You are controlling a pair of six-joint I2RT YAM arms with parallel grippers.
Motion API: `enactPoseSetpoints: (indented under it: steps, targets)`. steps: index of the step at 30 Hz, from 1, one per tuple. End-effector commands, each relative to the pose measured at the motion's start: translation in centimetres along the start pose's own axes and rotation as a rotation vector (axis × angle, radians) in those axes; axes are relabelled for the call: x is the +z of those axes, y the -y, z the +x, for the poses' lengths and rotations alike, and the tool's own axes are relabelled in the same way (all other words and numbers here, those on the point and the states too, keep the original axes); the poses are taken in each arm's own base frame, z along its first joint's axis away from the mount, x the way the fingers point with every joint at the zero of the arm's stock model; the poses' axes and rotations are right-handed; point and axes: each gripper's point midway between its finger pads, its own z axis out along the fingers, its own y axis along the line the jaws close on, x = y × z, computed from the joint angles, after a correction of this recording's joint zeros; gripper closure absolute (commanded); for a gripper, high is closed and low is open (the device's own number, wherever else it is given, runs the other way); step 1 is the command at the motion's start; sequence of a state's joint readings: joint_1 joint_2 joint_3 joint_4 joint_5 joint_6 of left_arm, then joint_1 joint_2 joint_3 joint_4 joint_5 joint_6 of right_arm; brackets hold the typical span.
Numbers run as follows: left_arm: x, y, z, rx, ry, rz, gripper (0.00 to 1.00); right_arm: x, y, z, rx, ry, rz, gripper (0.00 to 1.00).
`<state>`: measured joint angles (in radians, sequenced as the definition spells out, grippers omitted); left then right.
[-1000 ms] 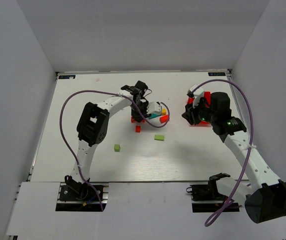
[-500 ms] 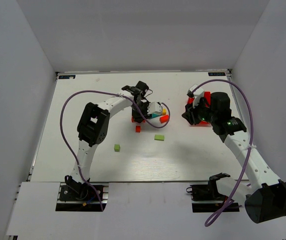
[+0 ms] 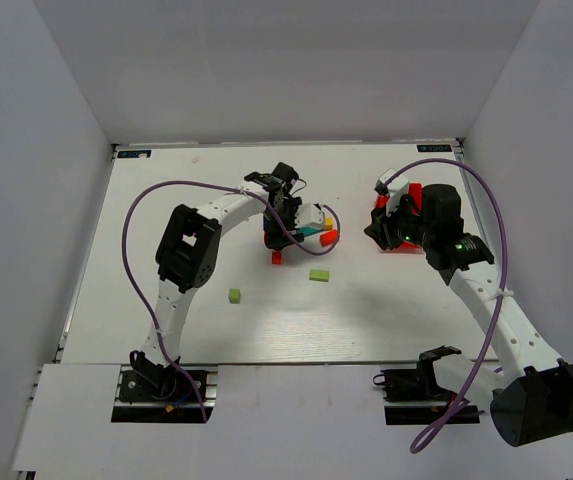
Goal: Build the wood block tower
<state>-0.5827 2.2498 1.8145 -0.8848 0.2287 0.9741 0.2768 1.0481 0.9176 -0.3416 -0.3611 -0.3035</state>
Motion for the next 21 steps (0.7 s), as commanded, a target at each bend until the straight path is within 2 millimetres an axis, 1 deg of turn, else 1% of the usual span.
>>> enactPoseSetpoints:
  steps: [1, 2, 3, 7, 8, 9, 10, 12, 13, 14, 15, 16, 17, 18, 19, 20, 21]
  targets:
    - [-1.7, -0.4, -1.4, 0.018, 0.041, -0.031, 0.12, -0.2, 0.1, -0.3, -0.017, 0.021, 0.009, 0.61]
    - [-2.5, -0.7, -2.1, 0.016, 0.067, -0.047, 0.08, -0.2, 0.0, -0.3, -0.016, 0.023, 0.005, 0.61]
    - [-2.9, -0.8, -2.3, 0.019, 0.073, -0.056, 0.0, -0.2, 0.2, -0.3, -0.018, 0.022, 0.009, 0.61]
    - [-5.2, -1.6, -3.7, 0.029, 0.125, -0.114, 0.0, -0.2, 0.1, -0.3, -0.018, 0.024, 0.007, 0.61]
    - [-5.4, -1.3, -3.8, 0.03, 0.134, -0.108, 0.0, -0.3, 0.1, -0.3, -0.017, 0.022, 0.009, 0.61]
    - [-6.6, -1.5, -4.2, 0.037, 0.148, -0.128, 0.0, -0.2, 0.2, -0.7, -0.025, 0.037, 0.011, 0.61]
    - [-7.0, -1.6, -4.4, 0.041, 0.158, -0.142, 0.0, -0.3, 0.1, -0.3, -0.017, 0.023, 0.008, 0.61]
    - [-7.9, -1.3, -4.7, 0.047, 0.175, -0.151, 0.0, -0.4, 0.0, -0.4, -0.018, 0.026, 0.009, 0.61]
    - [-8.5, -1.5, -5.0, 0.053, 0.189, -0.17, 0.0, -0.3, 0.0, -0.3, -0.017, 0.025, 0.009, 0.61]
    - [-9.8, -1.5, -5.4, 0.062, 0.208, -0.198, 0.0, -0.3, 0.0, -0.3, -0.015, 0.024, 0.008, 0.61]
    - [-10.4, -1.4, -5.7, 0.069, 0.229, -0.207, 0.0, -0.3, 0.0, -0.3, -0.016, 0.024, 0.007, 0.61]
    - [-10.8, -1.0, -5.6, 0.06, 0.23, -0.206, 0.0, -0.3, 0.0, -0.3, -0.017, 0.024, 0.007, 0.61]
    - [-12.5, -0.9, -6.4, 0.074, 0.268, -0.234, 0.0, -0.4, 0.1, -0.5, -0.016, 0.029, 0.012, 0.61]
    - [-13.5, -1.0, -6.7, 0.08, 0.301, -0.248, 0.0, -0.4, 0.1, -0.4, -0.016, 0.026, 0.011, 0.61]
    - [-13.8, -0.4, -6.7, 0.069, 0.316, -0.245, 0.0, -0.3, 0.0, -0.3, -0.014, 0.024, 0.008, 0.61]
    - [-14.8, -0.6, -6.6, 0.048, 0.334, -0.271, 0.0, -0.4, 0.0, -0.4, -0.02, 0.025, 0.009, 0.57]
    - [-16.0, -1.1, -7.4, 0.032, 0.379, -0.319, 0.0, -0.4, 0.0, -0.2, -0.021, 0.022, 0.005, 0.4]
